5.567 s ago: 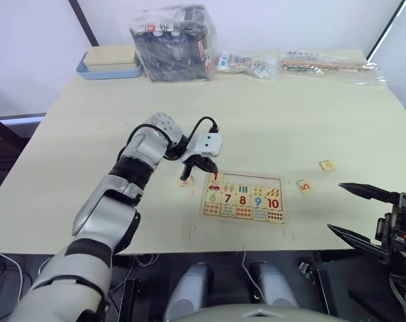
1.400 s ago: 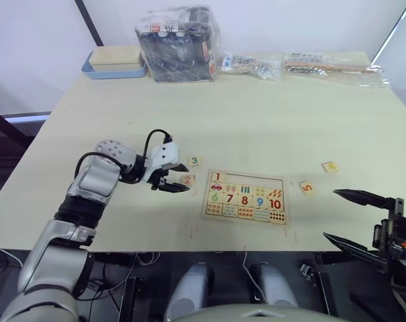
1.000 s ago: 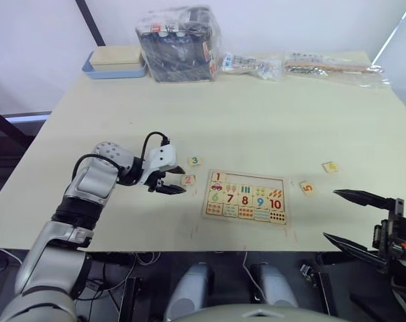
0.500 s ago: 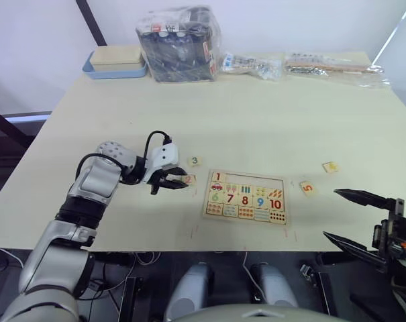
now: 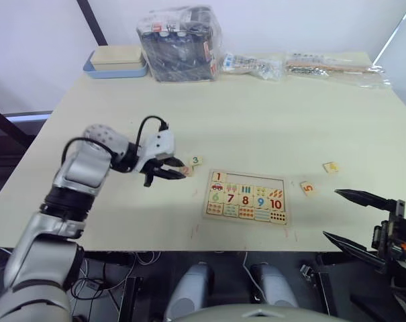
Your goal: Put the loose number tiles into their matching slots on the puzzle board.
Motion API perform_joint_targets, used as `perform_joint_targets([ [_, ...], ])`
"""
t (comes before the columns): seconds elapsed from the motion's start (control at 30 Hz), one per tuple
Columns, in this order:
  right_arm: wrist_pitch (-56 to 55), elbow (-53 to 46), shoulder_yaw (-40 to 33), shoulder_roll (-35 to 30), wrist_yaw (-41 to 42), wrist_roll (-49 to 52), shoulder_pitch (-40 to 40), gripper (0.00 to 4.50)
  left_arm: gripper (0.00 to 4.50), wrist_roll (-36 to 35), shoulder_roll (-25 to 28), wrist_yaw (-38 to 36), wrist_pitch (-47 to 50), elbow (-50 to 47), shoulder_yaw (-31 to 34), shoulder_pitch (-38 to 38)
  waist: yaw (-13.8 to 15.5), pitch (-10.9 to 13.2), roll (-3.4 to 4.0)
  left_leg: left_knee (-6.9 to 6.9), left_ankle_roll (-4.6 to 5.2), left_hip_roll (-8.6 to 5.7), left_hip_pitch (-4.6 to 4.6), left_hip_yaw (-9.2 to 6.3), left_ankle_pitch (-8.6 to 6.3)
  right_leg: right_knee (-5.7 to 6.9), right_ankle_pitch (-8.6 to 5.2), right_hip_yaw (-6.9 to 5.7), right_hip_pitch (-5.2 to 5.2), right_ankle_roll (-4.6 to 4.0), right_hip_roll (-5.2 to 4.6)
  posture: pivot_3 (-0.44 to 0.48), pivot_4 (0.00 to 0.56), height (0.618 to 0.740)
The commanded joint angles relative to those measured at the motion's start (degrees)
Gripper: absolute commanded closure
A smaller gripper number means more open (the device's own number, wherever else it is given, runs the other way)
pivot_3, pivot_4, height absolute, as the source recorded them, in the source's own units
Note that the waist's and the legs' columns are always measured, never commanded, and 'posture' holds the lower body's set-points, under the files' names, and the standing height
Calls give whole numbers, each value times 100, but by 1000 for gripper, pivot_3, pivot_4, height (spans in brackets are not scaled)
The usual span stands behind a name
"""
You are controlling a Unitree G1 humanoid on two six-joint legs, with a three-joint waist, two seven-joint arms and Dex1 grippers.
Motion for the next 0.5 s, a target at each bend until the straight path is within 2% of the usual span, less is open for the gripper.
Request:
perform_joint_targets([
  [0.03, -116, -89, -139, 7, -19, 81, -35, 0, 3597, -167, 145, -456, 853, -535, -244, -513, 0, 1, -1, 0, 0, 0, -1, 0, 0, 1, 0, 0, 0, 0, 1, 0, 150, 740],
  [0.23, -137, -94, -167, 29, -46, 62, -32, 0, 3597, 222, 160, -630, 1707, -910, -1029, -1403, -25, 2, -2, 0, 0, 0, -2, 1, 0, 2, -1, 2, 0, 1, 7, 0, 150, 740],
  [0.33, -171, -113, -177, 57, -37, 44, 15, 0, 3597, 391, -3, -683, 1808, -757, -1609, -1967, -8, 3, -4, 1, 1, 0, -2, -1, 0, 3, -1, 1, 1, 2, 9, 0, 150, 740],
  [0.5, -177, -192, -187, 77, -60, 58, 77, 0, 3597, 442, -393, -691, 2088, -326, -2110, -2460, -23, 3, -3, 2, 1, 0, -1, -2, 0, 3, -2, 5, 2, 2, 13, 0, 150, 740],
])
